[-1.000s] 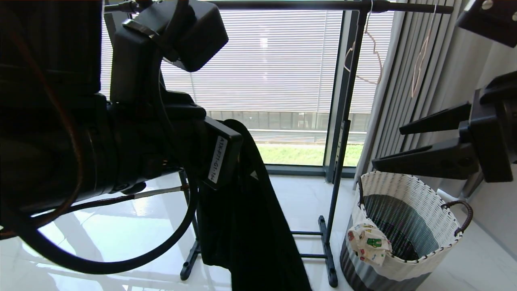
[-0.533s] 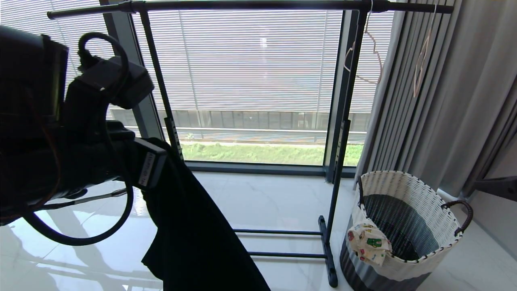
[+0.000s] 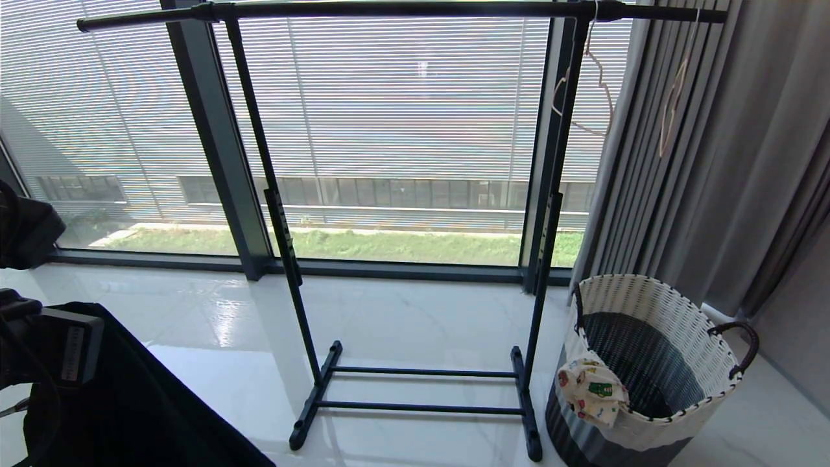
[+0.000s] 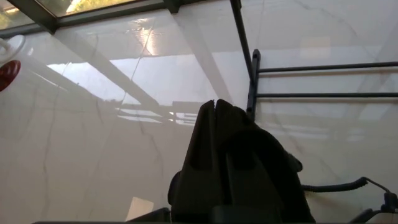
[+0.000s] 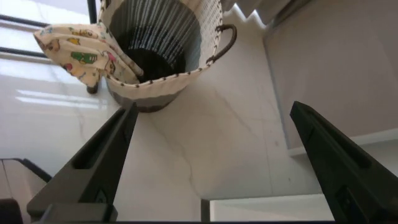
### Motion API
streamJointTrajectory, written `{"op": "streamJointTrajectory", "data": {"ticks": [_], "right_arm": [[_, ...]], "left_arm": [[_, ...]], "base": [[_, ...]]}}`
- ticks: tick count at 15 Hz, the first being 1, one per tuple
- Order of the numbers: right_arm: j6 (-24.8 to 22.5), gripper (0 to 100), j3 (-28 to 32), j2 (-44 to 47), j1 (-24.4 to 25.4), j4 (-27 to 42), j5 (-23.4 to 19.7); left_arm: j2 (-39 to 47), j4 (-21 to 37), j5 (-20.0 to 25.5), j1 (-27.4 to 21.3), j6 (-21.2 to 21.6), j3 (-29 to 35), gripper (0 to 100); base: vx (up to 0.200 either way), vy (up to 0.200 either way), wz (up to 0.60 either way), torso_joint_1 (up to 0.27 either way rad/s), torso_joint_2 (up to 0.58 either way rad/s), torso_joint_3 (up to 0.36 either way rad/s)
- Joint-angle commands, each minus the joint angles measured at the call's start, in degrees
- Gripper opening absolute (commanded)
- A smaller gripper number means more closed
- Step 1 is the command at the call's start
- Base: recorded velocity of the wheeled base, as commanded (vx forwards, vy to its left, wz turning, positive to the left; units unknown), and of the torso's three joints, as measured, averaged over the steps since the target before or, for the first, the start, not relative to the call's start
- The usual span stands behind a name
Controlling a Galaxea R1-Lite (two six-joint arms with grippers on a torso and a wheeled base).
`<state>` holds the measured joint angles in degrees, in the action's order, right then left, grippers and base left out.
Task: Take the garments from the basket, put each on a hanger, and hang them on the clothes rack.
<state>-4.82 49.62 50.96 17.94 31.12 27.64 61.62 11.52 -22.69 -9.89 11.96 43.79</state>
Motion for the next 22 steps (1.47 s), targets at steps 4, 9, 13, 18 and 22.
{"op": "streamJointTrajectory", "data": {"ticks": [4, 9, 13, 18, 22], "right_arm": [[-0.9, 100, -2.95, 2.48, -5.64, -9.06, -0.3], [-0.9, 100, -2.86, 3.18, -6.78, -11.52, -0.48], [-0.99, 100, -2.77, 3.62, -6.78, -13.54, -0.57], [-0.9, 100, -2.51, 5.21, -6.78, -16.27, -0.57], [-0.99, 100, -2.51, 6.35, -6.78, -18.73, -0.39]], "left_arm": [[-1.68, -1.68, -0.08, 0.39, 0.08, -0.55, 0], [-2.03, -2.2, -0.16, 0.39, 0.26, -0.63, 0], [-2.21, -2.2, -0.16, 0.39, 0.43, -0.46, 0], [-3.0, -2.2, -0.16, 0.39, 0.43, -0.63, 0], [-3.26, -2.12, -0.16, 1.19, 0.43, -0.72, 0]], "base": [[0.0, 0.0, 0.0, 0.036, -0.18, -0.132], [0.0, 0.0, 0.0, 0.136, -0.42, -0.292], [0.0, 0.0, 0.0, 0.182, -0.48, -0.287], [0.0, 0.0, 0.0, 0.201, -0.48, -0.28], [0.0, 0.0, 0.0, 0.218, -0.5, -0.286]]}}
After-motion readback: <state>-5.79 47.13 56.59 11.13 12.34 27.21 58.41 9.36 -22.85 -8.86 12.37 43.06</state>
